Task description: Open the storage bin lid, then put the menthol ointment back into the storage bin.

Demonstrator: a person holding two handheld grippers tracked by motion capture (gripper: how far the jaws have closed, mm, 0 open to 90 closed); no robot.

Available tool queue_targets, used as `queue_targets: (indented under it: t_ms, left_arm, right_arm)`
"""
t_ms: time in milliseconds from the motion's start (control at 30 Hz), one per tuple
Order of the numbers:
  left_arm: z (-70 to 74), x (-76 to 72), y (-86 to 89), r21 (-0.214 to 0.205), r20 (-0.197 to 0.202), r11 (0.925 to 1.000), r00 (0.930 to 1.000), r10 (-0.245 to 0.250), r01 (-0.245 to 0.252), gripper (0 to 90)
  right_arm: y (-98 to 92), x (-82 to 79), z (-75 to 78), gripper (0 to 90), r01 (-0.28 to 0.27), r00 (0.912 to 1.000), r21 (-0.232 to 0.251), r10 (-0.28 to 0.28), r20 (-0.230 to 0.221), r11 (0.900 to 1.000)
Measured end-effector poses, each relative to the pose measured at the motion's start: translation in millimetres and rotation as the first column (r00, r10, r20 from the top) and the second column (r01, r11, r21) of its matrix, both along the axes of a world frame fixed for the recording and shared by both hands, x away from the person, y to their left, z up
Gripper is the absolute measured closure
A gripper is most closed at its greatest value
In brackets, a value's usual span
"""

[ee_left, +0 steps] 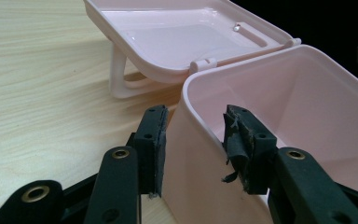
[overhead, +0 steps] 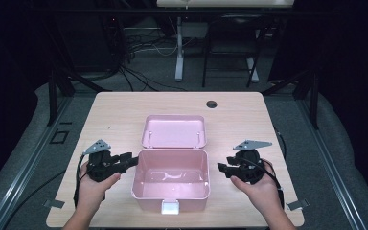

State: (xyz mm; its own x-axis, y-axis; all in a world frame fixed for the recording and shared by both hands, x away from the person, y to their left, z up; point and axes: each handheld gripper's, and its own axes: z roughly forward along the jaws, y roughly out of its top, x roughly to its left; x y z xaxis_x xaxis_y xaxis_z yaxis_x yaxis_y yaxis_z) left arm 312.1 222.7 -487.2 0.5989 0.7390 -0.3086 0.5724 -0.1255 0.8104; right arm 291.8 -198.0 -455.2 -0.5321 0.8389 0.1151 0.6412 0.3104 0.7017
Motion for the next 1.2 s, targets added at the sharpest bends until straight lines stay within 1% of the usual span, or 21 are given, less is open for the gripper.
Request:
queue_targets:
  t_ms: [67, 133, 167, 233, 267, 333, 367, 400, 567, 633, 767, 800, 900, 933, 967, 1000, 1033, 1067, 1133, 1167, 1200]
  left_arm:
    - [0.3, -0.6, 1.7, -0.003, -0.006, 1.0, 1.0, -0.005, 0.005, 58.5]
    - [0.3, -0.6, 3.1, -0.009, -0.004, 0.9999, 1.0, -0.004, 0.004, 58.0]
    - [0.9, -0.9, 3.7, -0.01, -0.004, 0.9999, 1.0, -0.001, 0.001, 57.8]
    - [1.2, -1.0, 3.8, -0.009, -0.004, 1.0, 1.0, -0.003, 0.003, 57.8]
    - [1.3, -0.9, 4.0, -0.008, -0.005, 0.9999, 1.0, -0.007, 0.007, 57.9]
    - [1.4, -0.9, 4.2, -0.008, -0.006, 0.9999, 0.9999, -0.009, 0.009, 57.9]
    - [1.6, -0.9, 4.4, -0.007, -0.007, 0.9999, 0.9999, -0.011, 0.011, 57.8]
    - [1.8, -1.0, 4.8, -0.006, -0.007, 0.9999, 0.9999, -0.011, 0.011, 57.8]
    - [3.2, -2.7, 5.6, -0.01, 0.001, 0.9999, 1.0, -0.008, 0.008, 57.5]
    - [3.8, -3.6, 5.3, -0.012, 0.004, 0.9999, 0.9999, -0.012, 0.012, 56.8]
    - [3.6, -4.6, 4.4, 0.002, 0.012, 1.0, 0.9999, -0.003, 0.003, 53.4]
    - [3.4, -4.6, 4.6, 0.005, 0.009, 1.0, 1.0, -0.003, 0.003, 53.0]
    - [3.1, -4.4, 4.4, 0.004, 0.004, 1.0, 1.0, -0.006, 0.006, 52.4]
    - [3.3, -4.5, 4.3, 0.006, 0.003, 1.0, 1.0, -0.006, 0.006, 52.3]
    - [3.3, -4.5, 4.3, 0.006, 0.002, 1.0, 1.0, -0.007, 0.007, 52.3]
    - [3.5, -4.6, 4.2, 0.005, -0.001, 1.0, 1.0, -0.008, 0.008, 52.1]
    - [3.5, -4.7, 4.1, 0.002, -0.003, 0.9999, 0.9999, -0.01, 0.01, 52.0]
    - [3.6, -4.8, 4.0, 0.002, -0.005, 0.9999, 0.9999, -0.012, 0.012, 52.0]
    - [4.0, -4.9, 3.9, 0.0, -0.01, 0.9999, 0.9998, -0.015, 0.015, 51.8]
    - [4.3, -5.1, 4.1, -0.002, -0.012, 0.9999, 0.9998, -0.017, 0.017, 51.8]
    - [4.3, -5.1, 4.1, -0.002, -0.012, 0.9999, 0.9998, -0.017, 0.017, 51.8]
  right_arm:
    - [0.1, 8.0, -1.2, 55.7, -0.012, 0.9997, -0.029, 0.011, -0.024, 0.9995]
    - [0.2, 9.6, -1.2, 56.1, -0.011, 0.9995, -0.038, 0.01, -0.03, 0.9992]
    - [-1.0, 15.2, -0.9, 57.0, -0.013, 0.9991, -0.066, 0.011, -0.04, 0.9977]
    - [-1.8, 17.4, -1.1, 56.8, -0.021, 0.999, -0.074, 0.018, -0.04, 0.997]
    - [-3.1, 23.7, -1.8, 56.7, -0.022, 0.9974, -0.098, 0.015, -0.07, 0.9949]
    - [-3.7, 26.0, -2.1, 56.8, -0.027, 0.9968, -0.105, 0.019, -0.077, 0.9941]
    - [-4.9, 31.6, -2.4, 56.7, -0.042, 0.9944, -0.124, 0.029, -0.102, 0.9914]
    - [-4.9, 31.6, -2.4, 56.7, -0.042, 0.9944, -0.124, 0.029, -0.102, 0.9914]
    - [-6.5, 43.6, -1.4, 52.7, -0.044, 0.9853, -0.205, 0.009, -0.171, 0.9777]
    - [-7.6, 46.9, -2.7, 52.6, -0.046, 0.9817, -0.22, 0.004, -0.191, 0.9745]
    - [-11.3, 54.2, -5.7, 52.7, -0.056, 0.9696, -0.268, -0.012, -0.245, 0.9618]
    - [-12.0, 55.8, -6.5, 52.7, -0.054, 0.9665, -0.268, -0.017, -0.256, 0.9619]
    - [-14.2, 61.2, -8.0, 52.6, -0.052, 0.9582, -0.293, -0.035, -0.284, 0.9547]
    - [-15.7, 65.5, -9.6, 51.9, -0.052, 0.9526, -0.304, -0.044, -0.301, 0.9513]
    - [-15.7, 65.5, -9.6, 51.9, -0.052, 0.9526, -0.304, -0.044, -0.301, 0.9513]
    - [-16.3, 67.0, -9.3, 51.5, -0.059, 0.9483, -0.316, -0.046, -0.314, 0.947]
    - [-16.0, 68.6, -9.9, 51.2, -0.057, 0.9406, -0.321, -0.057, -0.335, 0.9452]
    - [-17.2, 70.4, -12.2, 50.7, -0.058, 0.9408, -0.328, -0.058, -0.334, 0.943]
    - [-18.4, 72.8, -15.1, 49.8, -0.07, 0.925, -0.34, -0.067, -0.374, 0.9378]
    - [-19.6, 74.0, -18.7, 48.8, -0.077, 0.9128, -0.36, -0.08, -0.4, 0.9297]
    - [-19.6, 74.0, -18.7, 48.8, -0.077, 0.9128, -0.36, -0.08, -0.4, 0.9297]
